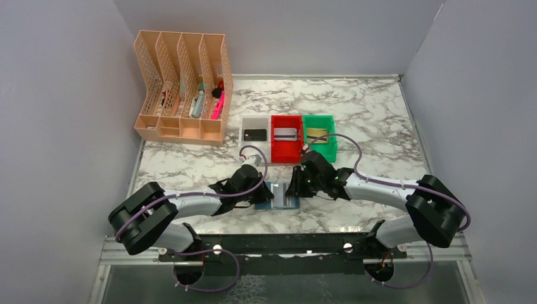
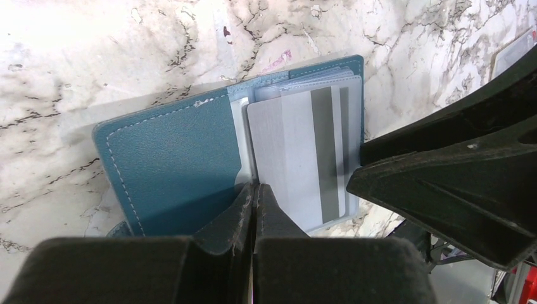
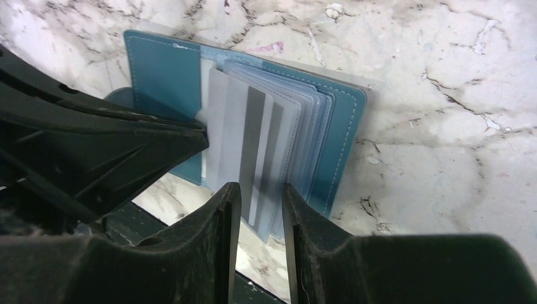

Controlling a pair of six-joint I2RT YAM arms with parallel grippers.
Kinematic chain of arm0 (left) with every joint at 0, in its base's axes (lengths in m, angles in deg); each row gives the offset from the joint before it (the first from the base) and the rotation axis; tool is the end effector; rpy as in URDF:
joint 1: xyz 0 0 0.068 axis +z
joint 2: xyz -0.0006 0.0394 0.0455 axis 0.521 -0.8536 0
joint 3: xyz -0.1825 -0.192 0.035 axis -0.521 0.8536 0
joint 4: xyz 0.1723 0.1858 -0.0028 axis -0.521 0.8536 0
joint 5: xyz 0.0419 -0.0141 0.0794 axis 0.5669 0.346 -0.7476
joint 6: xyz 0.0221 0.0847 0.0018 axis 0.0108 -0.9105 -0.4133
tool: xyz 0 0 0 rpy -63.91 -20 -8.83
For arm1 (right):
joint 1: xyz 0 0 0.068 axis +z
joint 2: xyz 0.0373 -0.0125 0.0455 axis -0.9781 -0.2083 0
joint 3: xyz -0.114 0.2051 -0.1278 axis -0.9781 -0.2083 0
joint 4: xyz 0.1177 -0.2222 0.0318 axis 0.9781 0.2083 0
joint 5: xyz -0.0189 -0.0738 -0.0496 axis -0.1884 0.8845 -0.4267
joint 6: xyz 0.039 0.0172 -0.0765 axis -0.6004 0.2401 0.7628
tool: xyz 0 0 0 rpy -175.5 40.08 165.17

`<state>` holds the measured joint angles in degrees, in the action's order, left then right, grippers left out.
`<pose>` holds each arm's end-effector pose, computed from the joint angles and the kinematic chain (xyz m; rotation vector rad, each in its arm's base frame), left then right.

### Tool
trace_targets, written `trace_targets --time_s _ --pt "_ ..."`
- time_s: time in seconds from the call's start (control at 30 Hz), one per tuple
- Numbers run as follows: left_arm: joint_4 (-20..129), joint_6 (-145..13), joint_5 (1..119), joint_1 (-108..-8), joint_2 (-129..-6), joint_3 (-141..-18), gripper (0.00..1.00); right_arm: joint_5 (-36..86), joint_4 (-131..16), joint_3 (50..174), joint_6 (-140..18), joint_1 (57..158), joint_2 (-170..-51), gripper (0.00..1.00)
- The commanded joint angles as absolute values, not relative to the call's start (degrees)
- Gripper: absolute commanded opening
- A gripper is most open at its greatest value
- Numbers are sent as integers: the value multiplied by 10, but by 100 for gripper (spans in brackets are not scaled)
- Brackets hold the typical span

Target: Take the credit cards out of the card holder

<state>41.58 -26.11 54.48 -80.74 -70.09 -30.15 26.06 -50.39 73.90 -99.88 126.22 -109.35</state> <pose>0.1712 -0.2052 0.1100 -0.0088 2.4625 -0.9253 0.1844 0.2198 0.1378 -0.1090 2.6260 0.8044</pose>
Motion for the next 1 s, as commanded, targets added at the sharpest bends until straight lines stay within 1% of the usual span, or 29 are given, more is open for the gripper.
trace_targets --time_s 0.0,0.13,0.27,0.47,0.53,0.67,0.97 --pt "432 -272 528 -805 -687 -302 0 282 -475 762 -997 1261 -1102 34" --pt "435 -273 525 -805 -679 -303 6 309 -446 776 -993 1261 -1093 35" --pt "439 -273 524 -806 -674 -305 15 336 -411 800 -974 1261 -1071 38" --pt "436 -278 524 -806 -666 -304 25 258 -459 804 -953 1261 -1068 39" --pt "437 -278 524 -806 -664 -304 26 233 -477 801 -957 1261 -1085 39" --pt "438 -278 524 -805 -660 -302 29 243 -473 801 -971 1261 -1123 38" --pt "434 -279 523 -807 -666 -293 33 226 -536 759 -991 1261 -1181 36"
